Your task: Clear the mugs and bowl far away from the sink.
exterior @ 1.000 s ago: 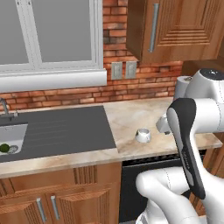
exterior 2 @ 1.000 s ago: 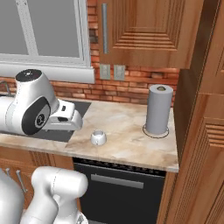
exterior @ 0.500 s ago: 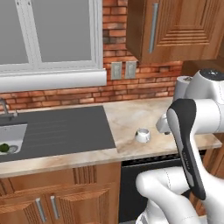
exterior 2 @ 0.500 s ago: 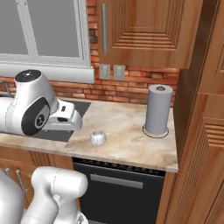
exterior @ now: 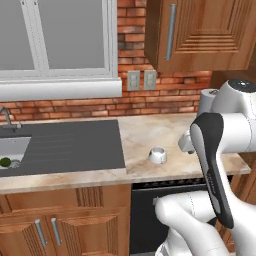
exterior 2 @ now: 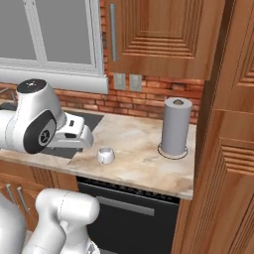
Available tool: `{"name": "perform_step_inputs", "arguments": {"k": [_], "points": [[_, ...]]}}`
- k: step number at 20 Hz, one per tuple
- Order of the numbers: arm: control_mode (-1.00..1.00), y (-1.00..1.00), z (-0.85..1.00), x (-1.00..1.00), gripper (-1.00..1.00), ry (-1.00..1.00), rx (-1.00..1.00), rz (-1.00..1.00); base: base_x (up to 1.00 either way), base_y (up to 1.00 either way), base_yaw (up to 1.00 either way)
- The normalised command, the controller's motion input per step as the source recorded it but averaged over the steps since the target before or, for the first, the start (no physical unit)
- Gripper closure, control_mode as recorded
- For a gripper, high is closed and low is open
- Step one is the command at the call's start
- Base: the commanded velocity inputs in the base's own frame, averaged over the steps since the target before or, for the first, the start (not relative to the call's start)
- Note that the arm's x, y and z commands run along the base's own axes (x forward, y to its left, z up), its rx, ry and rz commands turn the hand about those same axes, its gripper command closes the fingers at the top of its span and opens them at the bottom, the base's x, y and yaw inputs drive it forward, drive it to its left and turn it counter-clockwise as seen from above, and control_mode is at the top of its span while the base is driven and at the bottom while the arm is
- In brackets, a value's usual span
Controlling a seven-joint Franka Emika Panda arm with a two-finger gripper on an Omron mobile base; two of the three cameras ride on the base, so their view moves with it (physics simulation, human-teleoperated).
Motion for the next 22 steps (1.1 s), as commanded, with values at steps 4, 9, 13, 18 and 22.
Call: {"name": "perform_step_inputs", "arguments": {"k": [4, 9, 13, 18, 22], "points": [[1.00, 0.00, 0.00, 0.00, -1.00, 0.00, 0.00, 0.00, 0.00, -0.42, 0.01], [1.00, 0.00, 0.00, 0.00, -1.00, 0.00, 0.00, 0.00, 0.00, -0.33, 0.00], [1.00, 0.00, 0.00, 0.00, -1.00, 0.00, 0.00, 0.00, 0.00, -0.07, 0.00], [-1.00, 0.00, -0.22, 0.00, -1.00, 0.00, 0.03, 0.00, 0.00, 0.00, 0.00], [-1.00, 0.07, -0.25, 0.15, -1.00, 0.00, 0.04, 0.00, 0.00, 0.00, 0.00]]}}
